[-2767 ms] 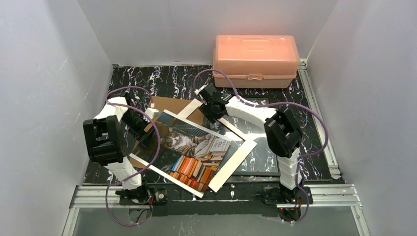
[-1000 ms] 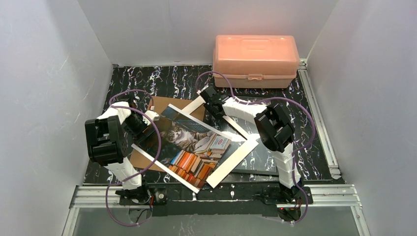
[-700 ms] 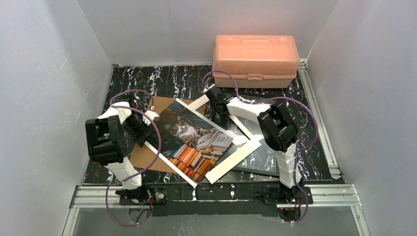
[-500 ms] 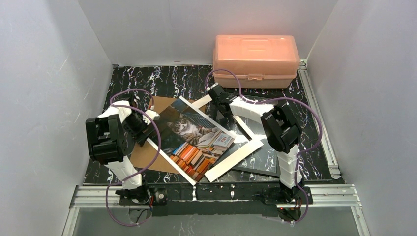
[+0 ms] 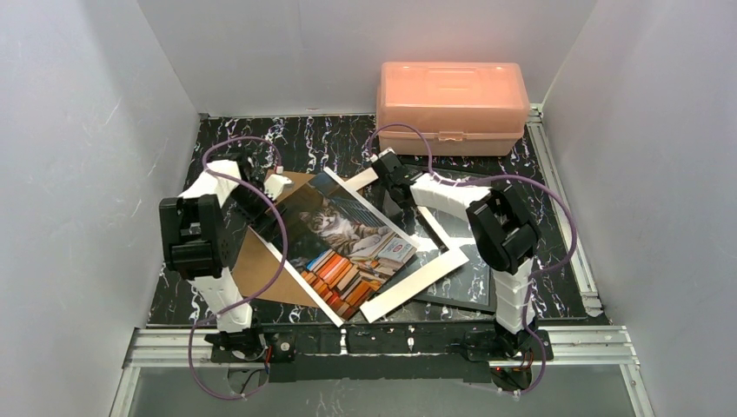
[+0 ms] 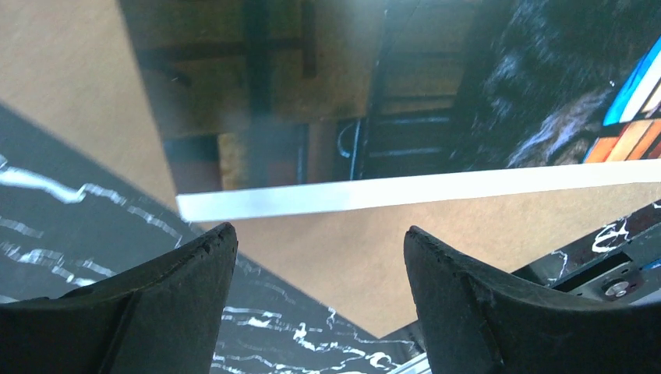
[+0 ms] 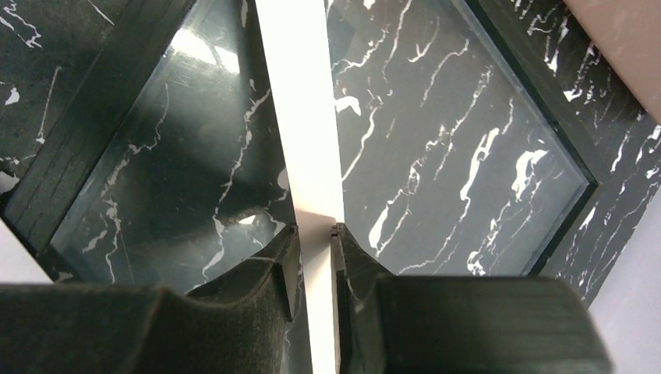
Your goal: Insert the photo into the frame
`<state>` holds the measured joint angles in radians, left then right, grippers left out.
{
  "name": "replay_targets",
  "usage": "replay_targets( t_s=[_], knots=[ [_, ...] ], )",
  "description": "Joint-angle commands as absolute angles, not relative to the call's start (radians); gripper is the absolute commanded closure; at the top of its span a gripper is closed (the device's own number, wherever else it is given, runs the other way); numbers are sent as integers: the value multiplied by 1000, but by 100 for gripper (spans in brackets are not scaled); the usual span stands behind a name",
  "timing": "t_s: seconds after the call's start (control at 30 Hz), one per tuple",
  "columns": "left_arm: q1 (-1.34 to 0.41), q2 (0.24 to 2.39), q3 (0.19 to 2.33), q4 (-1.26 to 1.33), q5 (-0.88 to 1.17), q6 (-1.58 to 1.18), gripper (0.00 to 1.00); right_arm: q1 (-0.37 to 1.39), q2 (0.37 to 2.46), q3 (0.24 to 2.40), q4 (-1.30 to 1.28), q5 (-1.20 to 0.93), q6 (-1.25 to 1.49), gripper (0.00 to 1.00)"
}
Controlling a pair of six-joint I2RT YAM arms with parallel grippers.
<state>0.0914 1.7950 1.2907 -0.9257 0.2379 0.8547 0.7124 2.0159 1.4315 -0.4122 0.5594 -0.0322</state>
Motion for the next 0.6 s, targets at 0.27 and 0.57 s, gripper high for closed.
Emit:
replay_targets(
  t_s=[0.27, 0.57],
  knots=[
    [51, 1905, 1319, -885, 227, 773, 25, 701, 1831, 1370, -386, 619, 39, 75],
    [51, 1806, 1390, -1045, 366, 801, 12, 790, 1717, 1339, -393, 566, 123, 79]
  ],
)
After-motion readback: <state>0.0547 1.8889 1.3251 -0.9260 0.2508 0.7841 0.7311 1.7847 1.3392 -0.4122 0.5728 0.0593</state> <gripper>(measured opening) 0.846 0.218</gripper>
